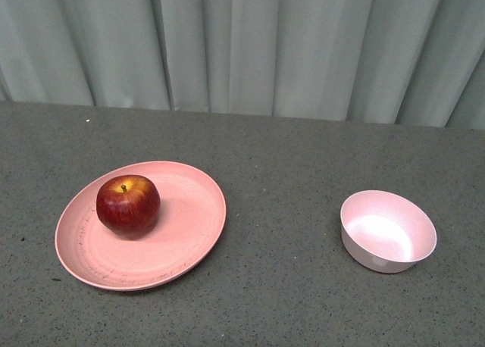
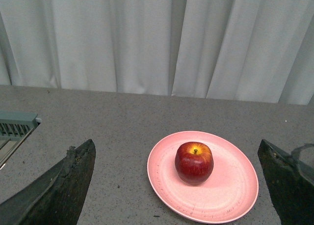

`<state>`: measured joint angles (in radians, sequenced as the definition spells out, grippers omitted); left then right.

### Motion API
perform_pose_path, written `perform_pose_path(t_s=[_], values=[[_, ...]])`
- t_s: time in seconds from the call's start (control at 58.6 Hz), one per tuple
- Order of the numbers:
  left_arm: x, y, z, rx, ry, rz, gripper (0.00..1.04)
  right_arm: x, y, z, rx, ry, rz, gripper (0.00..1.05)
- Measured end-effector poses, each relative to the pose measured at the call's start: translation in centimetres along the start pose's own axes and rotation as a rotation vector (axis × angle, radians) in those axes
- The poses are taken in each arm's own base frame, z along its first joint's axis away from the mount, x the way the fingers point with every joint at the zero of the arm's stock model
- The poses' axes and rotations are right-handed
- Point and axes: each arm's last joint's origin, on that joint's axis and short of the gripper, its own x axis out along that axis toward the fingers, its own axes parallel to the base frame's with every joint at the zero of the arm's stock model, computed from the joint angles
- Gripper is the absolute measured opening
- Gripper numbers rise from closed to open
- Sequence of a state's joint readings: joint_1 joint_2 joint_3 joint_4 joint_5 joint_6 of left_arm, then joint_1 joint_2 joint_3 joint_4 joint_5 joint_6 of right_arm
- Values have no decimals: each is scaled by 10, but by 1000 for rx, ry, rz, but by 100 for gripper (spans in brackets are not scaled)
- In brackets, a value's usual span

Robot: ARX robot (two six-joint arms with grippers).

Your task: Move apple from plate to bowl

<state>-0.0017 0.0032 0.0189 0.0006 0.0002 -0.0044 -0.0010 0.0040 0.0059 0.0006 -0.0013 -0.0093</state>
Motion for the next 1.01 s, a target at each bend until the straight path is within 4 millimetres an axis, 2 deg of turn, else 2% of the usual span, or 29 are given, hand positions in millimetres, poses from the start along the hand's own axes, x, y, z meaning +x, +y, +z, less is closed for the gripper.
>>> perform_pose_path(t_s=[1.007], values=[[0,0,0,0,0,0,98,0,0,0,0,0,0,95]])
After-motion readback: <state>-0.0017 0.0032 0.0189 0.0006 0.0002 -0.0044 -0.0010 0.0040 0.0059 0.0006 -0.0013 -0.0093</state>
